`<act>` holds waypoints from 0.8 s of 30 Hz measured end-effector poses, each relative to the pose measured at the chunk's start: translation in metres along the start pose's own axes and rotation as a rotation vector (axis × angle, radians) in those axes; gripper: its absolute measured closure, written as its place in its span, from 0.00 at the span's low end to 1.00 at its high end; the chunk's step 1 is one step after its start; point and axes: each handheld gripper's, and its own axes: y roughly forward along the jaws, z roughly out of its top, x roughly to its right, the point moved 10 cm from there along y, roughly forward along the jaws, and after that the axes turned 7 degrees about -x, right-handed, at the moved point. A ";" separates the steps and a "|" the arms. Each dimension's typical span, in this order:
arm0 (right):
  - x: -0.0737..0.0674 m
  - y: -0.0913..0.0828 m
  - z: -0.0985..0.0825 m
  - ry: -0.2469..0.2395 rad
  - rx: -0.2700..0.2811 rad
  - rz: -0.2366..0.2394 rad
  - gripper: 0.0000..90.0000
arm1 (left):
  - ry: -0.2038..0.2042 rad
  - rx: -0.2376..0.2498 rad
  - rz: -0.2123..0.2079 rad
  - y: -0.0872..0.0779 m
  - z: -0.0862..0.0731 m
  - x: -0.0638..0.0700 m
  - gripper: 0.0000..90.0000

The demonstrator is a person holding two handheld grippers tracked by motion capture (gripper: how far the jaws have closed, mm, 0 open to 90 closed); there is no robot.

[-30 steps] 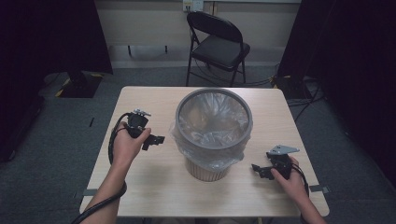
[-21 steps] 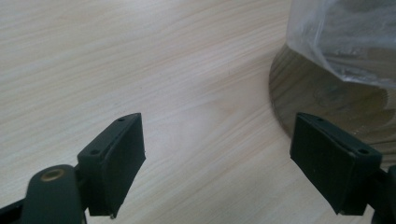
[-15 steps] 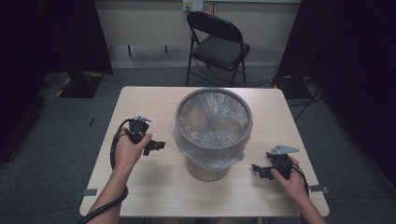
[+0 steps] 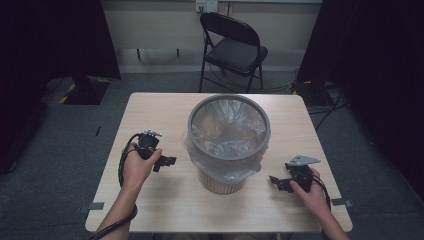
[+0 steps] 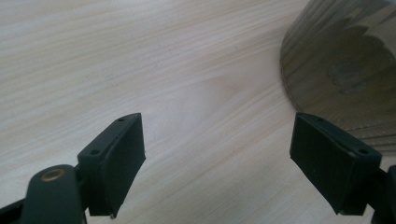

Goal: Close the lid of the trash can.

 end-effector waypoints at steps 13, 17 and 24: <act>0.000 0.000 0.000 0.000 0.000 0.000 0.14 | -0.011 -0.019 -0.007 0.017 -0.017 -0.002 0.19; 0.000 0.000 0.000 0.001 0.000 0.000 0.14 | -0.014 -0.020 -0.015 0.020 -0.020 -0.002 0.19; 0.000 0.000 0.000 0.000 0.000 0.000 0.14 | -0.016 -0.031 -0.020 0.027 -0.026 -0.002 0.19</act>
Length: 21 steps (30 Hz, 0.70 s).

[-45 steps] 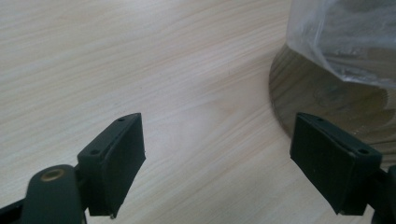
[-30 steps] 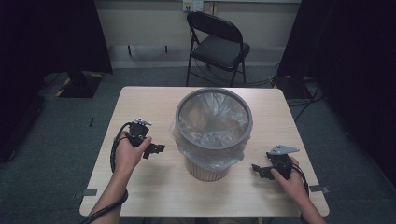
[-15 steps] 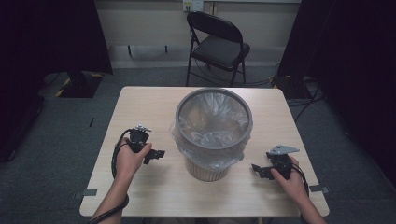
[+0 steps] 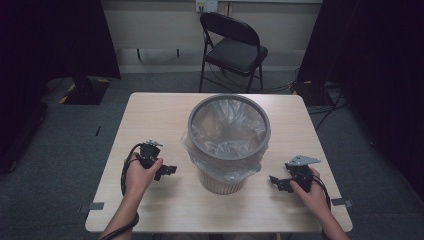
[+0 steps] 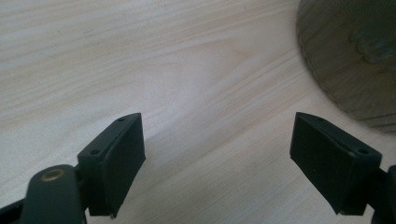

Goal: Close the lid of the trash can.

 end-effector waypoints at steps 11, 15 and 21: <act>0.000 0.000 0.000 0.000 0.001 -0.001 0.14 | 0.012 0.008 0.010 0.009 -0.008 -0.001 0.19; 0.000 0.000 0.000 0.001 0.001 -0.001 0.14 | 0.017 0.002 0.012 0.012 -0.011 -0.001 0.19; 0.000 0.000 0.000 0.002 0.000 -0.001 0.14 | 0.029 0.010 0.021 0.014 -0.014 -0.002 0.19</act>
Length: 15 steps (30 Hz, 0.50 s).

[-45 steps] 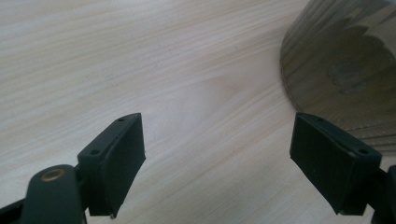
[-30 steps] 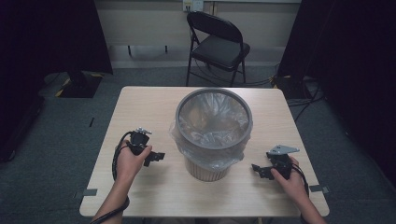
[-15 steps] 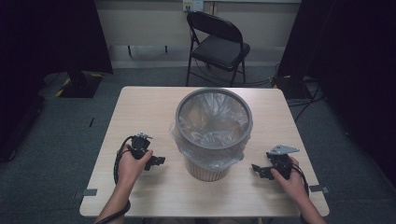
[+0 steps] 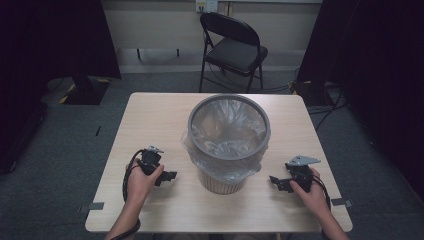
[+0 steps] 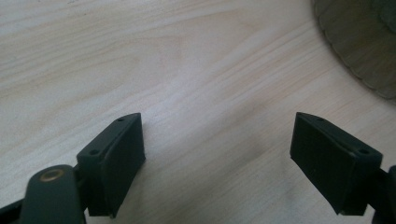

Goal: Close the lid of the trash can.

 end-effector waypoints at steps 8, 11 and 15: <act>0.000 0.000 0.000 0.000 0.000 0.000 0.14 | 0.034 0.022 0.018 0.001 -0.001 0.000 0.17; 0.000 0.000 0.000 0.000 0.000 0.000 0.14 | 0.051 0.026 0.031 0.002 -0.002 0.000 0.17; 0.000 0.000 0.000 0.001 0.000 -0.002 0.14 | 0.076 0.040 0.059 0.003 -0.003 -0.001 0.16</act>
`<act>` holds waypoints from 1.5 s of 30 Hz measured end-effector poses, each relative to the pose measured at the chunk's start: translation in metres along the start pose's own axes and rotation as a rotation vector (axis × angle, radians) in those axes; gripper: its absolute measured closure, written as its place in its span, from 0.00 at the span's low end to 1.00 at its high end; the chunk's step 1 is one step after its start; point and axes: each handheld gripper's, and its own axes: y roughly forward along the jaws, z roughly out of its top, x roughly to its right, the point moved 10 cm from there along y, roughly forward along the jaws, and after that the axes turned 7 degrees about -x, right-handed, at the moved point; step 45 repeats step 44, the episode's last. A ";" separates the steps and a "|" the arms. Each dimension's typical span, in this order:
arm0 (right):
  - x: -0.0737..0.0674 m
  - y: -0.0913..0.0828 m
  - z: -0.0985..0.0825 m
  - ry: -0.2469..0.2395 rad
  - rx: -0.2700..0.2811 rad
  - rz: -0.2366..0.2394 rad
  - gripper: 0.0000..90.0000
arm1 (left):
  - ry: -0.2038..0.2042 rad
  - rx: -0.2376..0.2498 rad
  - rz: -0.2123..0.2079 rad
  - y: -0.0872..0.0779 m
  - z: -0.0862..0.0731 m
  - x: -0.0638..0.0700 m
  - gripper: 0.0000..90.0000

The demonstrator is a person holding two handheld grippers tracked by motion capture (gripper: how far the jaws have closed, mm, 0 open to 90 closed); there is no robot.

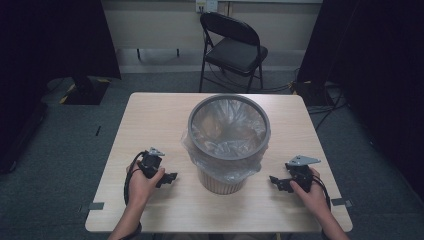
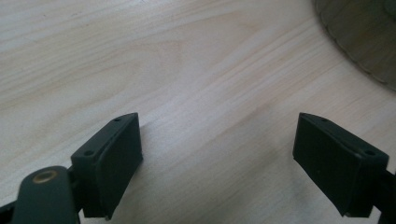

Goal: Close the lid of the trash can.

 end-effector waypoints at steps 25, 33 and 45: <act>0.000 0.000 0.000 0.005 -0.001 -0.002 0.14 | 0.092 0.088 0.052 0.009 -0.003 0.004 0.00; 0.000 0.000 0.000 0.005 -0.001 -0.003 0.14 | 0.096 0.129 0.050 0.009 -0.003 0.004 0.00; 0.000 0.000 0.000 0.008 0.000 -0.005 0.14 | 0.094 0.129 0.052 0.010 -0.003 0.004 0.00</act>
